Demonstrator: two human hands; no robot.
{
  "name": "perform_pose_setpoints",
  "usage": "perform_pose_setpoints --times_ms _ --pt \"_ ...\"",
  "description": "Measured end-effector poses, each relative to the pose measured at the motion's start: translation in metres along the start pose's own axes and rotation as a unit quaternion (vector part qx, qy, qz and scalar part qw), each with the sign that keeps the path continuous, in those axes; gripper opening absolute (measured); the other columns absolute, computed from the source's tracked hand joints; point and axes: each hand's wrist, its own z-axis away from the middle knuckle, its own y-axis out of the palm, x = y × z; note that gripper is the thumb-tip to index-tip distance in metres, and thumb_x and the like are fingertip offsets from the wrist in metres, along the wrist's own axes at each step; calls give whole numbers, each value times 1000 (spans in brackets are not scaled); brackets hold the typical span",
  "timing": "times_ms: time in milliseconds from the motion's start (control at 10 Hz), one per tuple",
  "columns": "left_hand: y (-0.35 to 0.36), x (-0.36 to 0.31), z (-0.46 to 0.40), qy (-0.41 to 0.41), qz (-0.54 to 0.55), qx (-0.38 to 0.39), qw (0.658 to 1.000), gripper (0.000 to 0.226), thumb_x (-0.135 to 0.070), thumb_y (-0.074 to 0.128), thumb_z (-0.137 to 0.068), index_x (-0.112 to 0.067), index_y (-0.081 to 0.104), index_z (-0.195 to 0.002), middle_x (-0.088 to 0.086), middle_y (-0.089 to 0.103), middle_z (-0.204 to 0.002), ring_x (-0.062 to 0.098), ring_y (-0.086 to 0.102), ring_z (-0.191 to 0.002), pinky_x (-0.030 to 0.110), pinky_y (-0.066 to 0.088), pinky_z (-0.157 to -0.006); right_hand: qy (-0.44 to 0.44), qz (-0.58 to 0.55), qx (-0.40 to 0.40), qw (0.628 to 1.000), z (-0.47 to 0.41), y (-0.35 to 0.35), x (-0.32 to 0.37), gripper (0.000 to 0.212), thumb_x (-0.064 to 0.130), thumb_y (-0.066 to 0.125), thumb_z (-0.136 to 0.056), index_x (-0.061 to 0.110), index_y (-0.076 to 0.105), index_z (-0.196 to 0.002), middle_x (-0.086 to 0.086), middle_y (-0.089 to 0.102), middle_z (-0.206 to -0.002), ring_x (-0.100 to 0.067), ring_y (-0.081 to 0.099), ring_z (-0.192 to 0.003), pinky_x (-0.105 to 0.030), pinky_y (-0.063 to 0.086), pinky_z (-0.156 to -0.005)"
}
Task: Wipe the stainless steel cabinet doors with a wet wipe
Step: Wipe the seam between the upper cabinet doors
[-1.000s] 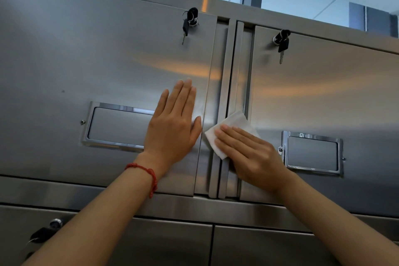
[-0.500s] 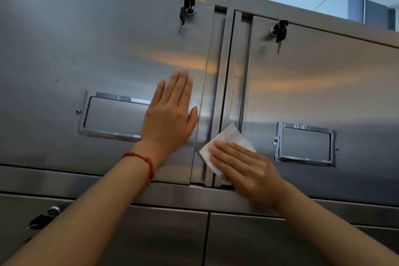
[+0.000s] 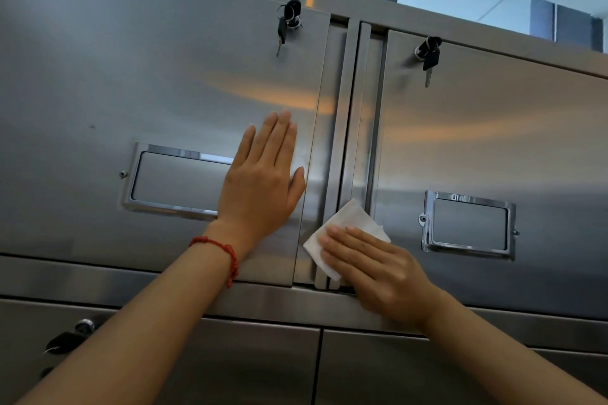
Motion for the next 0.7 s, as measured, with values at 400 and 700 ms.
perform_pose_setpoints --times_ms 400,700 --pt "1 0 1 -1 -2 3 1000 59 -33 30 -95 4 38 -140 22 35 -147 33 31 -138 48 28 -112 -1 -16 0 1000 3 1 2 37 14 65 -89 3 55 -124 -16 60 -125 -27 54 -123 -39 43 -104" --pt "1 0 1 -3 1 6 1000 59 -33 29 -95 4 37 -140 22 34 -147 33 30 -138 49 27 -112 -40 -18 23 999 -2 -9 -6 23 12 57 -94 1 69 -111 -16 62 -123 -26 55 -122 -38 45 -103"
